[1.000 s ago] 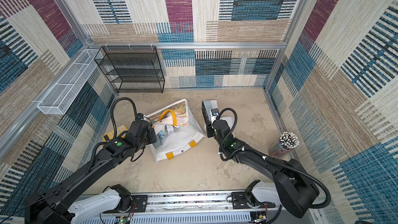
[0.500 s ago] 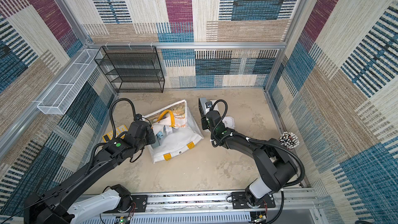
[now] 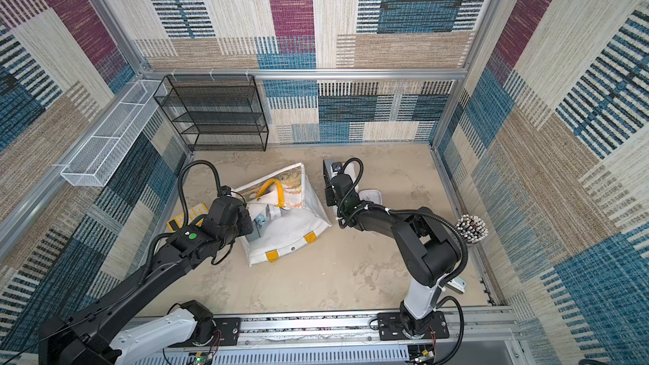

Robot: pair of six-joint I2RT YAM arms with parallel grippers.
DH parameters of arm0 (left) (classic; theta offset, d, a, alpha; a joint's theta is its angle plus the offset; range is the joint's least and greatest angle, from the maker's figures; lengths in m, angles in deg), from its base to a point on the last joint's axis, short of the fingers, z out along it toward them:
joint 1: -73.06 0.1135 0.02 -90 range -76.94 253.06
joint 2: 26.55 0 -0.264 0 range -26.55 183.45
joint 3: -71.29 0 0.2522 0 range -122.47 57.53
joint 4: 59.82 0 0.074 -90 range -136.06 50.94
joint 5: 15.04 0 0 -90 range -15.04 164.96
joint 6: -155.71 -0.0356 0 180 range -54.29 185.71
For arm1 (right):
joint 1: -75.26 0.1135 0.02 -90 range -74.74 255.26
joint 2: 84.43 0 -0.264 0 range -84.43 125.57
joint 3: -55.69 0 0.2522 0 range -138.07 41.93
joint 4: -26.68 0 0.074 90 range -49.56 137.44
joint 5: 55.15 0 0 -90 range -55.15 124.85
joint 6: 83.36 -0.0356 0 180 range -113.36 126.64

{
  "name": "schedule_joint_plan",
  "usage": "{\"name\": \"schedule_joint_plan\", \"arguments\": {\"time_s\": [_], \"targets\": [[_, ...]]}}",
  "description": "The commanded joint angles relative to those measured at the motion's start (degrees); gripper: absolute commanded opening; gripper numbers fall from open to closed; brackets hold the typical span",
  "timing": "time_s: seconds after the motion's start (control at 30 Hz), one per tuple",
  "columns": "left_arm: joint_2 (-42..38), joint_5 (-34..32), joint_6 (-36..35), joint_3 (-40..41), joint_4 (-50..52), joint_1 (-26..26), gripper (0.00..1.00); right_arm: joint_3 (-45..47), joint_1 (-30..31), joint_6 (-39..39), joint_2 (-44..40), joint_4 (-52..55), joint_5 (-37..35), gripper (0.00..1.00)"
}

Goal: Take the alarm clock out of the canvas bag
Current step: Place the alarm at the center of the board.

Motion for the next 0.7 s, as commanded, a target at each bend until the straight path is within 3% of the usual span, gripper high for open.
{"name": "schedule_joint_plan", "arguments": {"time_s": [0.0,0.67], "targets": [[0.1,-1.9,-0.3,0.1,1.5,0.3,0.00,-1.6,-0.3,-1.0,1.4,-4.7,0.1,0.22],[0.4,-1.4,-0.6,0.1,1.3,0.8,0.00,-6.1,-1.6,-1.7,7.9,-2.3,-1.4,0.27]]}}
